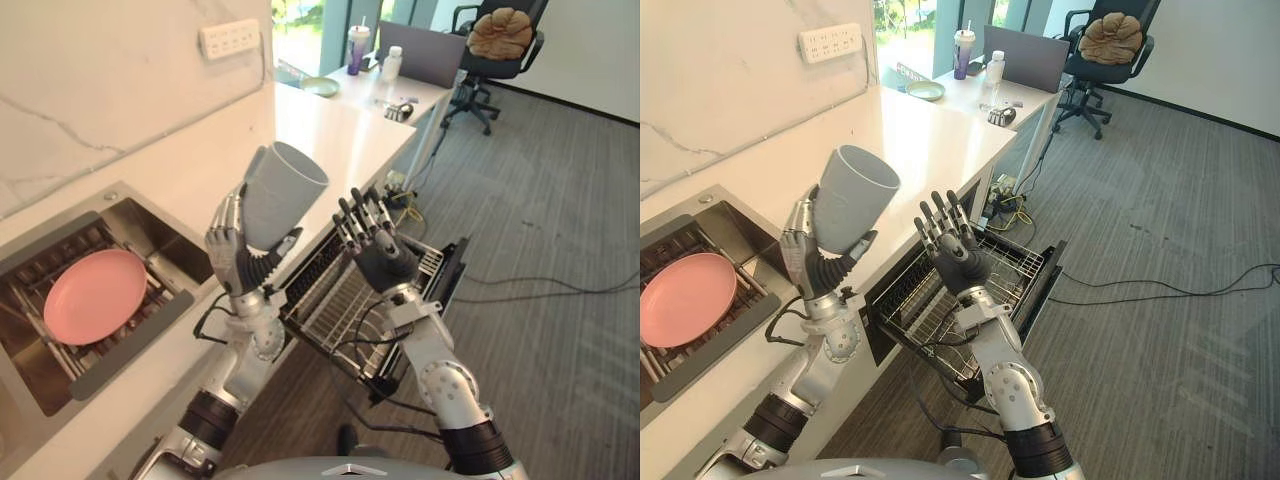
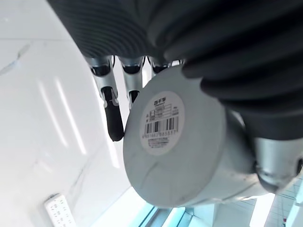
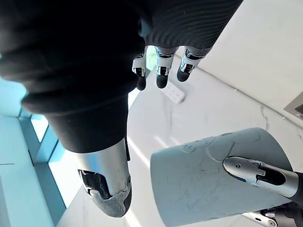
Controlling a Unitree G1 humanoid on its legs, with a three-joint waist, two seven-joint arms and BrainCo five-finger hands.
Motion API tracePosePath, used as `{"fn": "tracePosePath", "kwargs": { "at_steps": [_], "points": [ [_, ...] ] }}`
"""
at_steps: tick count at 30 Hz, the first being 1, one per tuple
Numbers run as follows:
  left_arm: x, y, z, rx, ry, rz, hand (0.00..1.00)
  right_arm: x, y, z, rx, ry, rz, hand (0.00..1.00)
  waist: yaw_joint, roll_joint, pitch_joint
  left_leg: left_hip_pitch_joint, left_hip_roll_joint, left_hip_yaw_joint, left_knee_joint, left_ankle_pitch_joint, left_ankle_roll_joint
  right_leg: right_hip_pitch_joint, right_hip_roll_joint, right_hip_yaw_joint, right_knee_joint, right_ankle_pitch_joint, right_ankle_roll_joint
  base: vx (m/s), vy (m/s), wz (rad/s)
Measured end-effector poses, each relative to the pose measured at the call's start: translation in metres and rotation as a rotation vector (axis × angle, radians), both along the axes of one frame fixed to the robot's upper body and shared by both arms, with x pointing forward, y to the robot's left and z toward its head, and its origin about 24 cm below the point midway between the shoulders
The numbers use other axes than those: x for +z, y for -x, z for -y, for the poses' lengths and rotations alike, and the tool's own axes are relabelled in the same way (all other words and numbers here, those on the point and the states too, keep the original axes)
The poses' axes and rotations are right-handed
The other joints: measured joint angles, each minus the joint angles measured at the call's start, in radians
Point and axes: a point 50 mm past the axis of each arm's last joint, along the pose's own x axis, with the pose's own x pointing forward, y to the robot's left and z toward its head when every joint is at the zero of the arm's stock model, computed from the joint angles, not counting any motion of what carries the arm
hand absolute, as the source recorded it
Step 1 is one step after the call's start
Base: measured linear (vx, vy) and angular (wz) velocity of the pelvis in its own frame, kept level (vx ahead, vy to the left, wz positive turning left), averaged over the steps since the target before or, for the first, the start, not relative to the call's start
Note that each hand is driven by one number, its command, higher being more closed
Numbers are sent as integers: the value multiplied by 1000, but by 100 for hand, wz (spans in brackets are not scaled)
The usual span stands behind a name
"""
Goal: Walk over to the sink, pick up the cup, carry it to the dishwasher, place the cup inside the dishwasher, then close the dishwasher door
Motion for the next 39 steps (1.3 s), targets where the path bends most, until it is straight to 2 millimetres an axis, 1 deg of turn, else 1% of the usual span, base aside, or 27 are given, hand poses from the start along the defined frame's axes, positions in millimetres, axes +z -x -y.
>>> {"fn": "tracePosePath", "kwargs": {
  "at_steps": [1, 3, 5, 7, 10, 13, 16, 19, 20, 23, 25, 28, 31, 38, 39],
  "points": [
    [0, 1, 3, -13, -4, -1, 100, 1, 0, -3, 12, 2, 2, 0, 0, 8, -6, 1, -2, 0, -16, 14, -1, -6, 1, 0, 0, 0, 0, -31, -4, -1],
    [2, 1, 9, -34, -11, 3, 100, 3, -1, -9, 28, 7, 0, 0, -1, 14, -9, 2, -7, 0, -37, 31, -2, -11, 2, 0, -5, -1, 0, 0, 0, 0],
    [4, 1, 16, -62, -20, 7, 100, 6, -3, -16, 47, 13, -1, 0, 0, 14, -9, 2, -8, 0, -45, 44, -5, -10, 2, -1, -11, -1, 1, -35, -14, 1],
    [4, 3, 23, -100, -31, 4, 100, 12, -6, -22, 63, 15, 5, 0, 3, 14, -9, 9, -10, -2, -45, 56, -16, -2, 0, -4, -12, -8, -1, -15, -8, 1],
    [2, 5, 32, -144, -47, -12, 100, 15, -6, -30, 85, 21, 7, 0, 4, 12, -15, 17, -12, -8, -46, 60, -17, 7, -4, -11, -8, -14, -2, -22, -2, 6],
    [0, 4, 34, -150, -48, -22, 100, 16, -8, -30, 77, 21, 3, 0, 6, 12, -16, 17, -18, -23, -46, 66, -16, 12, -8, -25, -5, -18, 1, -19, 1, 14],
    [-1, 3, 38, -169, -37, -38, 100, 17, -10, -30, 57, 25, -13, 0, 17, 11, -19, 24, -25, -27, -46, 78, -10, 11, -16, -28, 1, -19, 1, 7, 7, 5],
    [-3, 2, 37, -166, -29, -51, 100, 17, -11, -34, 54, 40, -26, 0, 24, 1, -33, 24, -28, -29, -46, 81, -10, 11, -19, -29, 1, -19, 1, 0, 0, 0],
    [-4, 2, 37, -164, -19, -58, 100, 17, -13, -36, 53, 51, -23, 100, 27, -6, -39, 24, -29, -29, -46, 82, -9, 11, -20, -29, 2, -19, 1, 0, 0, 0],
    [-7, 1, 35, -147, -12, -86, 100, 20, -17, -38, 37, 65, -37, 100, 32, -22, -50, 24, -31, -31, -46, 82, -9, 10, -22, -28, 6, -21, 2, 0, 0, 0],
    [-8, -1, 34, -139, -17, -92, 100, 21, -18, -38, 17, 87, -41, 100, 36, -27, -53, 24, -34, -32, -46, 83, -8, 8, -24, -28, 11, -29, 6, 0, 0, 0],
    [-6, -1, 35, -143, -18, -84, 100, 25, -19, -37, -35, 107, -5, 100, 41, -27, -54, 21, -38, -32, -46, 83, -7, 0, -30, -26, 23, -33, 7, 0, 0, 0],
    [-5, -1, 36, -145, -18, -79, 100, 27, -19, -40, -48, 126, 25, 100, 44, -27, -56, 22, -39, -33, -46, 83, -8, 0, -33, -26, 26, -34, 7, 0, 0, 0],
    [-3, -1, 28, -129, -29, -45, 100, 35, -20, -45, -13, 138, 72, 100, 54, -28, -66, 11, -41, -45, -46, 84, -9, -12, -37, -27, 39, -39, 6, 12, 6, 4],
    [-3, 0, 25, -130, -34, -38, 0, 36, -20, -46, -3, 139, 85, 100, 55, -28, -67, 11, -41, -46, -46, 84, -9, -11, -37, -27, 40, -40, 6, 18, 3, 3]
  ]
}}
